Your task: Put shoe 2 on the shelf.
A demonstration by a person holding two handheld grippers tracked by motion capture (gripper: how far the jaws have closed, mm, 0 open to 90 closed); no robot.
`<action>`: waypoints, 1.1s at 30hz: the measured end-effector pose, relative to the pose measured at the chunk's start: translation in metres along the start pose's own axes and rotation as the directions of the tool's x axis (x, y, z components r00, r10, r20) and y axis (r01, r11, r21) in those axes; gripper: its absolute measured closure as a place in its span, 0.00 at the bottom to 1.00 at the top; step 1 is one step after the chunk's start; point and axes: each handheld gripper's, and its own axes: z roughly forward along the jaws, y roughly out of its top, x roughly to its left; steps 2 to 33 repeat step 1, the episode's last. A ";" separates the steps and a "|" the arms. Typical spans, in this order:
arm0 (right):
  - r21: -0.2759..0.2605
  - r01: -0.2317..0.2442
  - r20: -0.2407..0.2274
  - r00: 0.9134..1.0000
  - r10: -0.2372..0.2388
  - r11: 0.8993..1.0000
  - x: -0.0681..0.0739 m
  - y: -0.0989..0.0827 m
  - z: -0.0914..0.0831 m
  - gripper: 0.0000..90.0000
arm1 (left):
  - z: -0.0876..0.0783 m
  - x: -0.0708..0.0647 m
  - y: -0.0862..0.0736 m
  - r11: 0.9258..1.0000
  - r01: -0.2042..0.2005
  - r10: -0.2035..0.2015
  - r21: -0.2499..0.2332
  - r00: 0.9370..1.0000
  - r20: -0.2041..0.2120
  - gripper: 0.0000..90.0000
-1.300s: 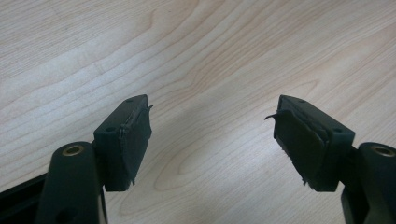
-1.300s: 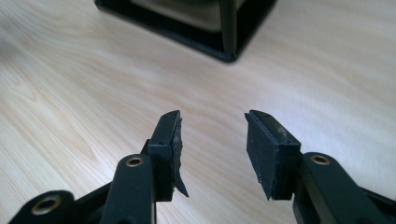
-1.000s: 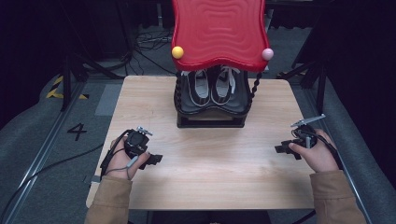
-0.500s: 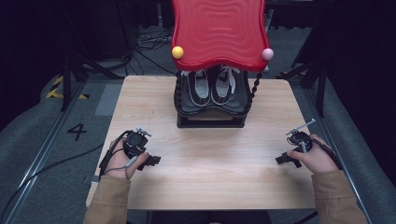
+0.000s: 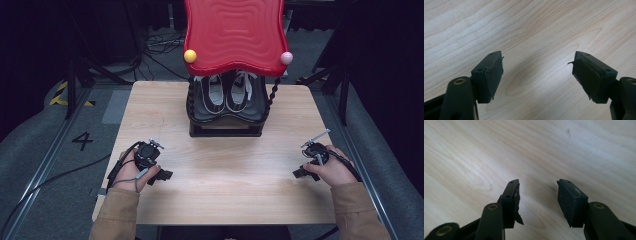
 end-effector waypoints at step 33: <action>0.000 0.000 0.000 1.000 0.000 1.000 0.000 0.000 0.000 0.59 | 0.000 0.000 0.000 1.000 -0.001 0.001 0.002 1.000 0.002 0.28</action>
